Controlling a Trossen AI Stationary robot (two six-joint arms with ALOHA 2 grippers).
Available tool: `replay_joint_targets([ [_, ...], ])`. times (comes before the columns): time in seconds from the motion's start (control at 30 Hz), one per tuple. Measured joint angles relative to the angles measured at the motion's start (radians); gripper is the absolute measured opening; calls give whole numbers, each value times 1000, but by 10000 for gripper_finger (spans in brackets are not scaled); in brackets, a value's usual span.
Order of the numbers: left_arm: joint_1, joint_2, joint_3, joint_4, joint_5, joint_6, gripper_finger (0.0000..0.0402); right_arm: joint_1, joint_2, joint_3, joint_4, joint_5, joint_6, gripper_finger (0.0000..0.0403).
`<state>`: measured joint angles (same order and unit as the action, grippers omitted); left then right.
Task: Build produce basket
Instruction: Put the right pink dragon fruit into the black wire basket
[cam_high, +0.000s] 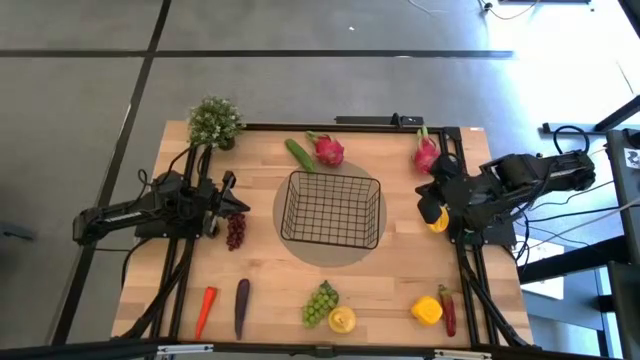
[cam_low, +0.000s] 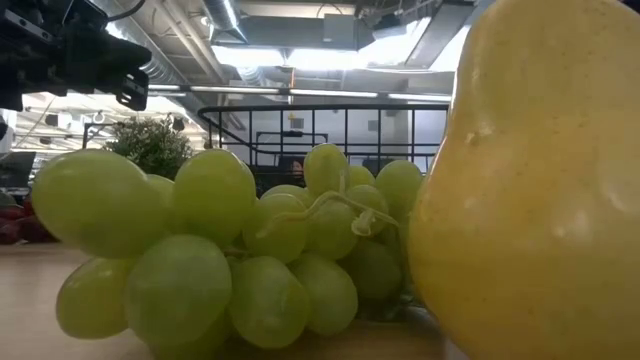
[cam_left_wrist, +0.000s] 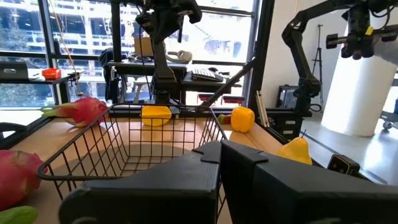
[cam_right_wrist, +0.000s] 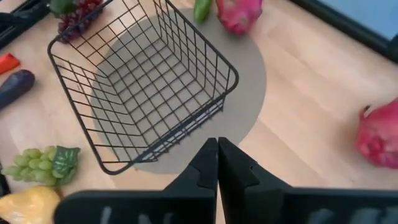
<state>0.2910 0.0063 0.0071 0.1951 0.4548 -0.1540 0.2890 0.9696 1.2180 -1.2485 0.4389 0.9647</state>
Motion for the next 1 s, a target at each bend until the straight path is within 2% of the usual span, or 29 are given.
replay_joint_targets([
  [0.2,0,0,0,0,-1,21,0,-22,1,1,-7,-146,-4,0],
  [0.37,0,0,22,31,-101,41,0,-33,6,1,-11,-188,3,0],
  [0.5,0,16,132,-104,-142,3,0,-57,6,1,-24,-207,41,18],
  [0.67,1,92,308,-340,-167,6,0,-96,6,1,-45,-225,113,74],
  [0.8,0,168,429,-452,-244,-19,0,-142,6,1,-46,-219,175,114],
  [0.9,0,233,512,-536,-309,-77,0,-194,6,1,-47,-195,301,121],
  [1.0,0,299,584,-595,-315,-80,0,-227,6,1,-80,-209,311,121],
])
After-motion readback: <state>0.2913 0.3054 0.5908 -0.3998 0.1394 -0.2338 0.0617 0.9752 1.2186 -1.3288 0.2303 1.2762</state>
